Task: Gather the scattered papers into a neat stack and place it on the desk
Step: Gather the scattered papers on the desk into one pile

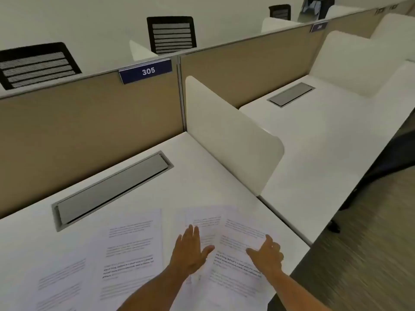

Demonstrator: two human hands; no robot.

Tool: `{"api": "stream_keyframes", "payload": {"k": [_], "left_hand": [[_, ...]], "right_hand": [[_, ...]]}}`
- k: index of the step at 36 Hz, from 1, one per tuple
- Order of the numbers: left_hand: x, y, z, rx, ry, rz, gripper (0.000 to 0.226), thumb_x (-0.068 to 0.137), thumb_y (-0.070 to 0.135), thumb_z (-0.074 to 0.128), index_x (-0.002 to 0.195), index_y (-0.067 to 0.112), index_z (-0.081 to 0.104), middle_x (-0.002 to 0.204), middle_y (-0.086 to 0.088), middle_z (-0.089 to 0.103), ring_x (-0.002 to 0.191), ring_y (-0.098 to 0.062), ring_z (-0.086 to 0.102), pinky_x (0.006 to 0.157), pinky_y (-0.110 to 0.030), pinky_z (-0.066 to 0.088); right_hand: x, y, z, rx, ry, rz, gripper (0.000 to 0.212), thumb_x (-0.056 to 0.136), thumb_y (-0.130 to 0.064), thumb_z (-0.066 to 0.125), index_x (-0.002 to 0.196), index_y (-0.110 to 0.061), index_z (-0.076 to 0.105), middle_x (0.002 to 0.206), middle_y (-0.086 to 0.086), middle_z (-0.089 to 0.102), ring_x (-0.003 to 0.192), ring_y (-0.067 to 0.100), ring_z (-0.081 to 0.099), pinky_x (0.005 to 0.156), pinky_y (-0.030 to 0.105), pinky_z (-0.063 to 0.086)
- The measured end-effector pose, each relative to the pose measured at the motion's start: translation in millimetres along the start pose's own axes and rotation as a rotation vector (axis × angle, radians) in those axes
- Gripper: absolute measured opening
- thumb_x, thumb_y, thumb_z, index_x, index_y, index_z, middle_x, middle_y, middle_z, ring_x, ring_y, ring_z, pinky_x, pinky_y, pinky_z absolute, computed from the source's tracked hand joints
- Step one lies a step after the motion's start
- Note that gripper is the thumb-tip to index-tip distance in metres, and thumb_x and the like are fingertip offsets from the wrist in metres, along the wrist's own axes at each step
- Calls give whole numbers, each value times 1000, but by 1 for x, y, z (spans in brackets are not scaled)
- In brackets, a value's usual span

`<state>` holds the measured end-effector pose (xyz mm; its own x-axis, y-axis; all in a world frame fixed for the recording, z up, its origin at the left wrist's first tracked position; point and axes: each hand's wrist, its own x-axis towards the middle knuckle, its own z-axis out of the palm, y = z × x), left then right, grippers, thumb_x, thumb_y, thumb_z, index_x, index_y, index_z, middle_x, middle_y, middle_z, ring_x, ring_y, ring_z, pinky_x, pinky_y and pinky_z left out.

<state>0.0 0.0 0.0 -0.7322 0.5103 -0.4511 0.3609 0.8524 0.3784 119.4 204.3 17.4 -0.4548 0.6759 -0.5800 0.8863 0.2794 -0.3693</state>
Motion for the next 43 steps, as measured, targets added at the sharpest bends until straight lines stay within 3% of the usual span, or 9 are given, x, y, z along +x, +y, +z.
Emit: {"api": "stream_keyframes", "payload": {"k": [3, 8, 16, 27, 31, 38, 43], "left_hand": [[2, 9, 12, -90, -115, -57, 93, 93, 57, 49, 157, 11, -1, 167, -11, -3, 154, -27, 7, 124, -44, 14], [5, 28, 23, -216, -99, -89, 81, 90, 42, 64, 151, 11, 21, 153, -12, 31, 139, -27, 36, 115, -42, 36], [10, 47, 35, -197, -100, -229, 74, 91, 43, 63, 146, 9, 27, 148, -15, 31, 133, -30, 41, 110, -40, 42], [5, 65, 47, -171, -107, -407, 74, 84, 54, 63, 140, 15, 36, 140, -10, 44, 130, -28, 45, 106, -44, 42], [4, 68, 53, -235, -102, -449, 76, 82, 54, 65, 140, 16, 34, 139, -9, 45, 131, -28, 44, 107, -45, 40], [3, 67, 55, -304, -96, -463, 73, 84, 51, 64, 141, 14, 38, 140, -11, 44, 131, -29, 44, 108, -44, 41], [-1, 59, 54, -425, -96, -397, 55, 89, 36, 66, 130, 3, 50, 131, -17, 52, 119, -30, 56, 103, -42, 49]], "right_hand": [[-1, 12, 2, 46, -15, 134, 98, 83, -45, 72, 156, -17, 13, 160, 15, 16, 140, 39, 29, 111, 48, 37], [-4, 27, 5, 32, -37, 245, 99, 82, -46, 69, 154, -16, 9, 157, 14, 15, 139, 37, 24, 109, 48, 37], [-2, 25, 1, 2, -53, 281, 99, 82, -50, 67, 153, -17, 6, 155, 12, 19, 138, 34, 30, 113, 48, 33], [6, 15, -4, 254, -164, 327, 98, 84, -30, 72, 149, -17, 0, 140, 17, 19, 123, 35, 40, 107, 44, 44], [6, 11, -4, 282, -174, 344, 93, 83, -29, 72, 147, -17, 5, 133, 16, 25, 114, 30, 44, 100, 42, 50], [7, 16, 0, 231, -179, 347, 90, 78, -38, 72, 143, -11, 16, 134, 18, 32, 121, 33, 39, 102, 44, 43], [12, 26, 7, 318, -173, 365, 78, 79, -42, 73, 134, -8, 29, 128, 16, 39, 117, 32, 42, 101, 45, 45]]}}
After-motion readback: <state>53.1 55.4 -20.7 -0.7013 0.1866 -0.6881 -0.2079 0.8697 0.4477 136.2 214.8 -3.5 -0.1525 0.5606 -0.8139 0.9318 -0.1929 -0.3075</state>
